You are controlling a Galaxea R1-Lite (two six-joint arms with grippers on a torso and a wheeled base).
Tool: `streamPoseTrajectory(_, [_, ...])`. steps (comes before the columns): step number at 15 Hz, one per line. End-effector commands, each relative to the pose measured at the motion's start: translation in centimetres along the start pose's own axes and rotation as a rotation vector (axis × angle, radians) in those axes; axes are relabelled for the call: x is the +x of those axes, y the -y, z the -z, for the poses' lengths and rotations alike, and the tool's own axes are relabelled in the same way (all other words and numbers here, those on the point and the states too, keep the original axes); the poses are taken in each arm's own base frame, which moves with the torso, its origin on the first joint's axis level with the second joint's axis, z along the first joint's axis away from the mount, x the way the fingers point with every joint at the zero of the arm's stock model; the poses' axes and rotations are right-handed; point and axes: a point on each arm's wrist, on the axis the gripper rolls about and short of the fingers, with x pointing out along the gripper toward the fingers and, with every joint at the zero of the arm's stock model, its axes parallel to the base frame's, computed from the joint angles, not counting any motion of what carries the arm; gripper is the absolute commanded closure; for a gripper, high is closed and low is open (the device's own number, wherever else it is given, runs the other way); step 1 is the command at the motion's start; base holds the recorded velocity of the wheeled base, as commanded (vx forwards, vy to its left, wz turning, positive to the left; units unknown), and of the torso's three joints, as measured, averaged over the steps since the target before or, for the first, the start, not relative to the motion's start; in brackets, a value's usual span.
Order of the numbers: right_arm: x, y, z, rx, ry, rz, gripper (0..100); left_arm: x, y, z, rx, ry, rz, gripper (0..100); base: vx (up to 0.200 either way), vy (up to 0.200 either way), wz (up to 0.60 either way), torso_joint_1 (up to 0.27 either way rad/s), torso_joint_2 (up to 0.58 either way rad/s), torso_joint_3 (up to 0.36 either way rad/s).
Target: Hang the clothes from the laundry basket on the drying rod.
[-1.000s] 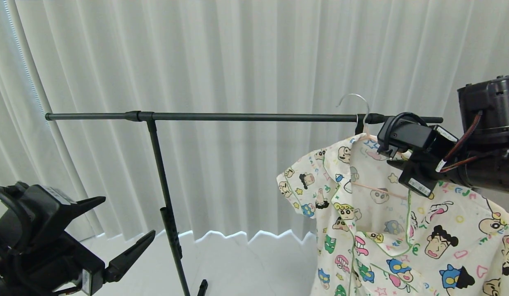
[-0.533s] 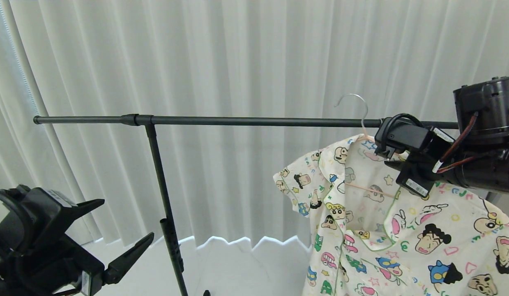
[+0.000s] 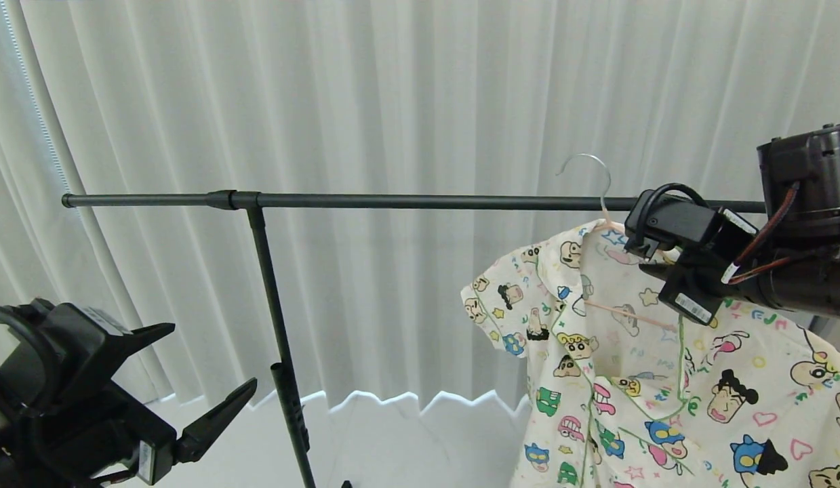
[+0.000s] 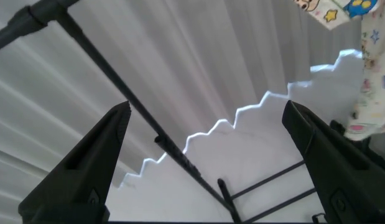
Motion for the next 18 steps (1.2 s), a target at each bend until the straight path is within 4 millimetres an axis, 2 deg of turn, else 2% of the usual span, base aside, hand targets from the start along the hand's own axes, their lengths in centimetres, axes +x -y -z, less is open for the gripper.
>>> streamPoseTrajectory(1, [0.0,0.0,0.0,-0.001,0.001,-0.001,100,0.0,0.0,0.0,0.001,-0.003,0.0,0,0.0,0.2,0.0,0.007,0.01,-0.002])
streamPoseTrajectory(7, [0.7,0.0,-0.2,0.063,-0.026,0.022,100,-0.2,0.0,-0.1,0.003,0.01,-0.002,0,0.0,0.0,0.0,0.0,0.0,0.0])
streamPoseTrajectory(15, [2.8,-0.6,-0.2,0.131,-0.087,0.023,100,-0.2,0.5,-0.2,0.028,0.022,0.033,0,0.2,0.0,0.0,0.003,0.0,0.002])
streamPoseTrajectory(18, [3.7,-1.1,-0.1,0.146,-0.111,0.009,100,-0.3,0.8,-0.3,0.036,0.037,0.059,0,0.0,0.0,0.0,0.0,0.0,0.0])
